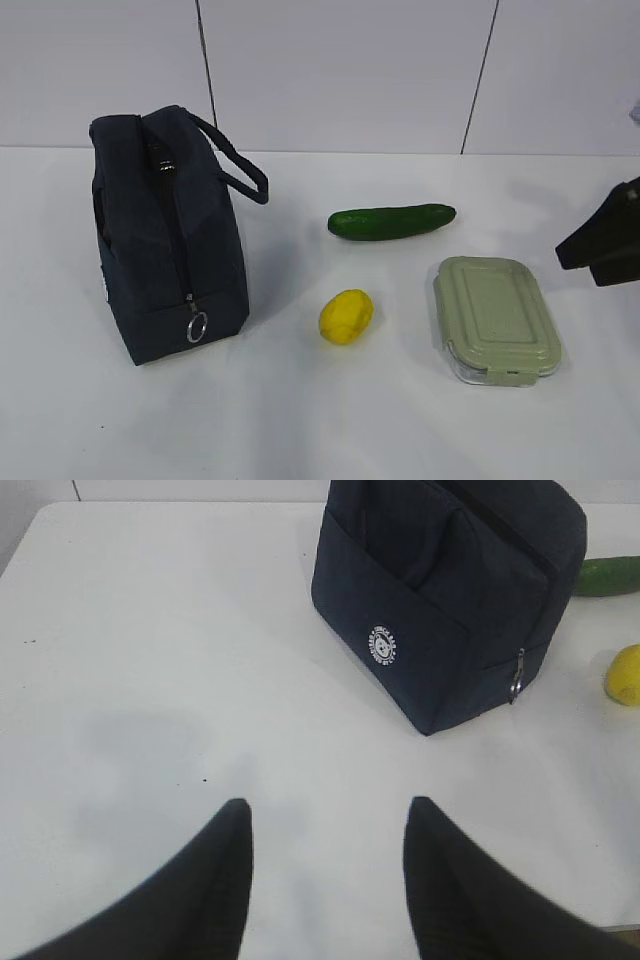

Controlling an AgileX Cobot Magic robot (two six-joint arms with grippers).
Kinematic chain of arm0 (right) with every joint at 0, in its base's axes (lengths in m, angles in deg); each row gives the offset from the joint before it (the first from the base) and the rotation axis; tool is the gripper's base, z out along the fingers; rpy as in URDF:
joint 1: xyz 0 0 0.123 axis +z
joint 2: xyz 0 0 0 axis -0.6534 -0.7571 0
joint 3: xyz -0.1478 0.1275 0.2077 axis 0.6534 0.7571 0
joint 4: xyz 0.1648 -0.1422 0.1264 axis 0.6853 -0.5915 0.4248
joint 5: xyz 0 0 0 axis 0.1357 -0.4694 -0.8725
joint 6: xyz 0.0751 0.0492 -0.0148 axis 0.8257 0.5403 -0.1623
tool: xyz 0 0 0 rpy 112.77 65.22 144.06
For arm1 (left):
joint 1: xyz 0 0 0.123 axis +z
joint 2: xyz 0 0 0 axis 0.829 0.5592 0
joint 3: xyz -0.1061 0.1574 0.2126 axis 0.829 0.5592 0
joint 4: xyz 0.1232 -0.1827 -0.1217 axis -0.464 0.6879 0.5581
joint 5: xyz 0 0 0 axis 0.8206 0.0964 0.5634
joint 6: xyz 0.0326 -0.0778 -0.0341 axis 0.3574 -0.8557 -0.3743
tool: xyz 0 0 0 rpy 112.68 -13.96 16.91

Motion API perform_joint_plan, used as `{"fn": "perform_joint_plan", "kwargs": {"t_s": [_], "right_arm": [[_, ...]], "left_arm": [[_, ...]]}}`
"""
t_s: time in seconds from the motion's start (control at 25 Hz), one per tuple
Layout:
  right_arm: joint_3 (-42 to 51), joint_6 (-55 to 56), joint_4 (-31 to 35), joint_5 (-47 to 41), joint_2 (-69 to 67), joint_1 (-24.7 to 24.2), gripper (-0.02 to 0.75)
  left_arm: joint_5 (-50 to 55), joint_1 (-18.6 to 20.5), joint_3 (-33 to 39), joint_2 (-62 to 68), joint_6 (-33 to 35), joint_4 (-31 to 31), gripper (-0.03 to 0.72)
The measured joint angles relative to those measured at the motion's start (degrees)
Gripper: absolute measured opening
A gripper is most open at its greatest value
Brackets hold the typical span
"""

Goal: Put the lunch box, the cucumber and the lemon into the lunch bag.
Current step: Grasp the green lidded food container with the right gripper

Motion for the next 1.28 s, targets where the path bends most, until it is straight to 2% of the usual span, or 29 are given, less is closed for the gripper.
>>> {"fn": "perform_joint_plan", "kwargs": {"t_s": [0.32,0.52,0.92,1.28], "right_arm": [[-0.04,-2.79,1.97,2.11,-5.34,-3.16,0.541],[-0.13,-4.42,6.79,2.8,-8.15,-6.19,0.541],[-0.39,-10.68,8.95,4.7,-14.71,-6.33,0.541],[-0.52,-16.37,16.66,1.57,-19.98,-6.33,0.541]], "left_arm": [[0.0,0.0,0.0,0.0,0.0,0.0,0.349],[0.0,0.0,0.0,0.0,0.0,0.0,0.349],[0.0,0.0,0.0,0.0,0.0,0.0,0.349],[0.0,0.0,0.0,0.0,0.0,0.0,0.349]]}}
